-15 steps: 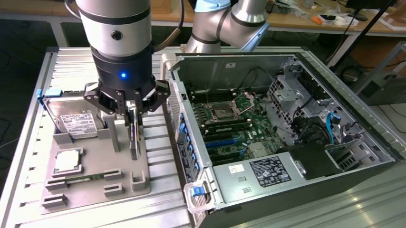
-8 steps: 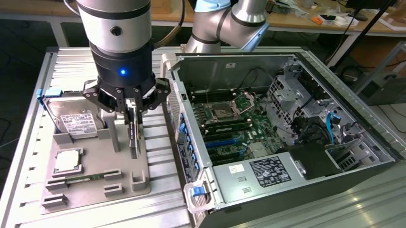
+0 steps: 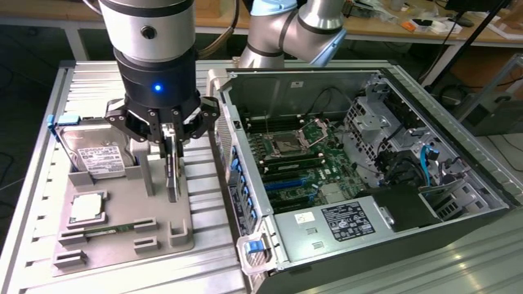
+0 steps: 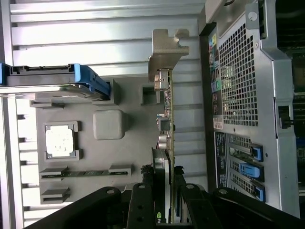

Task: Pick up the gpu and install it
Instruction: 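Pick up the gpu and move the gpu toward the slot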

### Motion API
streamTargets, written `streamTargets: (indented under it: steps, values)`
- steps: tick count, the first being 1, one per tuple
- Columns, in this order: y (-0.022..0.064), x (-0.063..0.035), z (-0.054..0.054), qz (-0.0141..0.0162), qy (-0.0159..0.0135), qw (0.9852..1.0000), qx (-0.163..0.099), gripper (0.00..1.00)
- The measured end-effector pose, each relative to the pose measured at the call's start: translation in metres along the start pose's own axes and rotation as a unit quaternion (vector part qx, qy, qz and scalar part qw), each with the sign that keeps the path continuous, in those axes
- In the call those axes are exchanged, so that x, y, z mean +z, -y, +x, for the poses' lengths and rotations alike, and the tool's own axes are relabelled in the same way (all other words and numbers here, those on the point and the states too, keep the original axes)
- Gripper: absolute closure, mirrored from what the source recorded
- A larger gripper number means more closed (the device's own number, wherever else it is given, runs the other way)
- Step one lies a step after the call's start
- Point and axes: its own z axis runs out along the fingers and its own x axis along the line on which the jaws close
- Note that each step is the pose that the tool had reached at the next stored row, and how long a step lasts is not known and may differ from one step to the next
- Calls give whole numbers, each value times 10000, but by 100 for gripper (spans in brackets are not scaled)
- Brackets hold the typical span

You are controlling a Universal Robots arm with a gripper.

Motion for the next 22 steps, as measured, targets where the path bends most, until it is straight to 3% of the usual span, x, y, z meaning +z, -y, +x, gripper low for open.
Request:
streamTargets:
  steps: [22]
  values:
    - [-9, -136, -4, 1, 0, 10000, 0, 73]
